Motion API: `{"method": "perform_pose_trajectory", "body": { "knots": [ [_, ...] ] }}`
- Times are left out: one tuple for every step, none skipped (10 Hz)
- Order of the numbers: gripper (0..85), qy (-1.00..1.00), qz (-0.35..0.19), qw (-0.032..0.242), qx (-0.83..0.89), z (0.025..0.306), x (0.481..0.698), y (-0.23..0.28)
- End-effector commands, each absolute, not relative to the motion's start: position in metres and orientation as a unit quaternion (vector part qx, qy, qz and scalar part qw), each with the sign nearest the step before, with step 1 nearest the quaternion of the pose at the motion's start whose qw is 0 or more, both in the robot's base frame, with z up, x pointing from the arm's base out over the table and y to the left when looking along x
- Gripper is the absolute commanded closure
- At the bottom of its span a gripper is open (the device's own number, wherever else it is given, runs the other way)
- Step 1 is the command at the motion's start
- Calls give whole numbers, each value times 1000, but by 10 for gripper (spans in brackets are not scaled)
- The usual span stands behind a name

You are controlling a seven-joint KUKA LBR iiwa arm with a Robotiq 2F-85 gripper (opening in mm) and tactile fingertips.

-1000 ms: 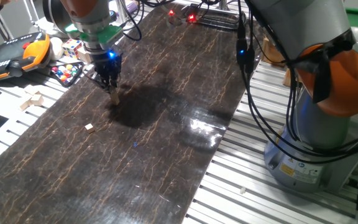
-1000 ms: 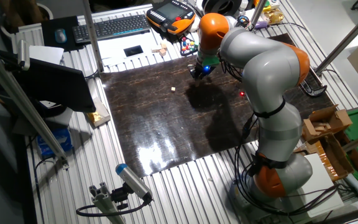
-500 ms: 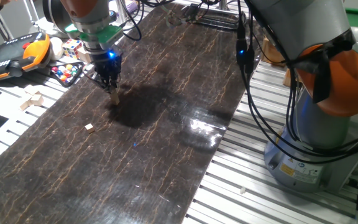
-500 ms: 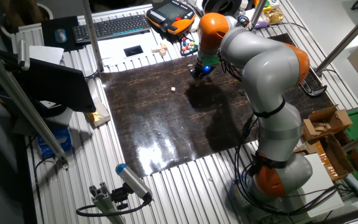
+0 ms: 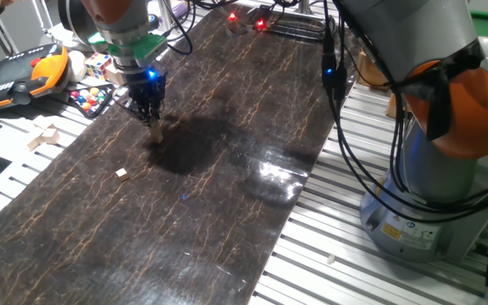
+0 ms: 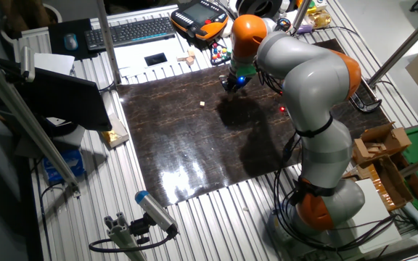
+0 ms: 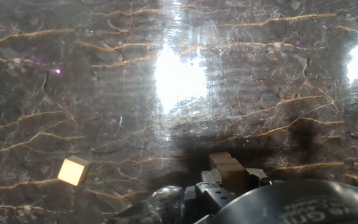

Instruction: Stack the blocks in a vertical line of five

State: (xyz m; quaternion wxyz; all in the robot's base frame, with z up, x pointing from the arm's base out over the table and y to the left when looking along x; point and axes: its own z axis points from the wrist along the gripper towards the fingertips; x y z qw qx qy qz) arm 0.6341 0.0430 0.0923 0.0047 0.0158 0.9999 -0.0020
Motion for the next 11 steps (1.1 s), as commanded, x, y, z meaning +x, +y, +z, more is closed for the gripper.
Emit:
{"method": "perform_pose_trajectory", "body": {
  "knots": [
    [577, 1000, -3, 5, 15, 92, 634, 43],
    [577, 1000, -3, 5, 15, 92, 634, 43],
    [573, 1000, -3, 5, 15, 92, 634, 43],
    [567, 1000, -4, 5, 15, 92, 634, 43],
    [557, 1000, -4, 6, 15, 92, 634, 43],
    [543, 1000, -4, 6, 16, 92, 634, 43],
    [523, 1000, -4, 6, 17, 92, 634, 43],
    [513, 1000, -4, 7, 17, 92, 634, 43],
    [493, 1000, -4, 7, 17, 92, 634, 43],
    [477, 1000, -4, 7, 17, 92, 634, 43],
    [463, 1000, -5, 8, 19, 92, 634, 43]
  ]
}}
